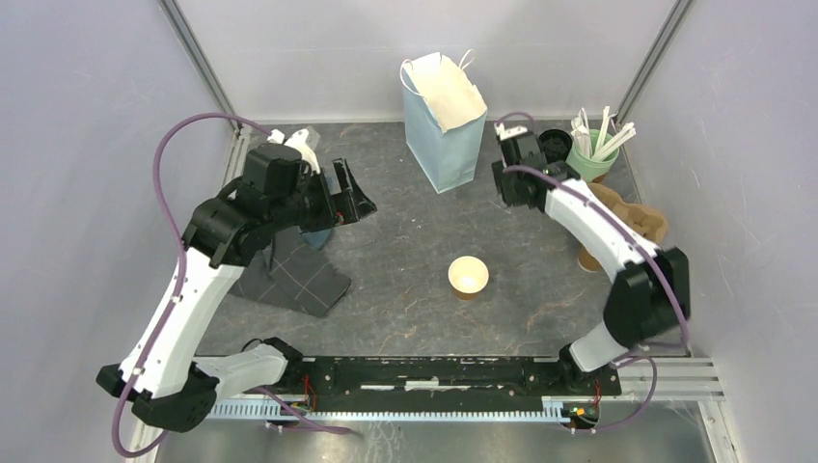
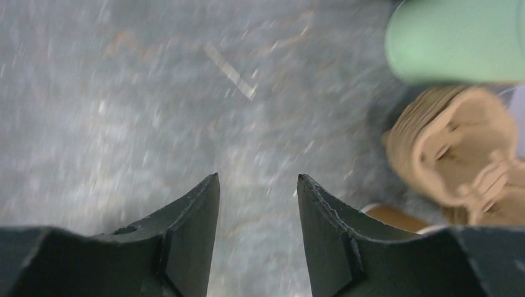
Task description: Pack the takeout coffee
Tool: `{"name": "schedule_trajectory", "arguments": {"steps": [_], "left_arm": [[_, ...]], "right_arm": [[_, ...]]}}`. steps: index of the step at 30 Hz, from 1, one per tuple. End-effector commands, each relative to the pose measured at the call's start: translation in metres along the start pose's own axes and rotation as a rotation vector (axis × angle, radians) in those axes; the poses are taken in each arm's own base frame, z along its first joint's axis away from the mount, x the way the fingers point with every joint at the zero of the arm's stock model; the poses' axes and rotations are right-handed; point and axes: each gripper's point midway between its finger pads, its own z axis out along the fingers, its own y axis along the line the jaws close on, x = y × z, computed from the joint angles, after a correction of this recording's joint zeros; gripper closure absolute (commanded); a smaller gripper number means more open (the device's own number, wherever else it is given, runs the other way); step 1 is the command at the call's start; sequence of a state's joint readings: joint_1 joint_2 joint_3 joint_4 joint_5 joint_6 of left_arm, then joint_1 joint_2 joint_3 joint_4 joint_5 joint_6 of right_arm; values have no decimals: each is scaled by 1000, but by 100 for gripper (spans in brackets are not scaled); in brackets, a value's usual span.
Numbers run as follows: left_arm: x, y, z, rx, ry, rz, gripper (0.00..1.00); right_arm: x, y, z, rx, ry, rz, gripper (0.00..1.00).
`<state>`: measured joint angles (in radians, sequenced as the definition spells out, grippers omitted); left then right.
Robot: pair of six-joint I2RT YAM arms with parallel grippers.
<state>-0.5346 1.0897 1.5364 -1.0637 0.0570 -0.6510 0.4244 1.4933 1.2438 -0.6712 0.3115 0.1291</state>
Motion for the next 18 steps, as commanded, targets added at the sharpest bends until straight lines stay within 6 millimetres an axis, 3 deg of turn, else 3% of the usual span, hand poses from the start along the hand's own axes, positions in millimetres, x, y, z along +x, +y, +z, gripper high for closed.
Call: {"name": "schedule_trajectory", "arguments": {"steps": [1, 5, 8, 13, 18], "left_arm": [[1, -2, 24, 7, 50, 104, 0], [-9, 0, 35, -14, 52, 188, 0], [-16, 3, 41, -35, 44, 253, 0], [-21, 12, 44, -72, 34, 316, 0], [-15, 19, 52, -91, 62, 343, 0]], "right_arm": [[-80, -45, 27, 113, -132, 66, 45], [-125, -73, 59, 168, -159, 114, 53], [-149, -88, 85, 181, -177, 188, 55], [-172, -101, 119, 177, -217, 291, 49], [-174, -114, 150, 207, -216, 374, 43]]}}
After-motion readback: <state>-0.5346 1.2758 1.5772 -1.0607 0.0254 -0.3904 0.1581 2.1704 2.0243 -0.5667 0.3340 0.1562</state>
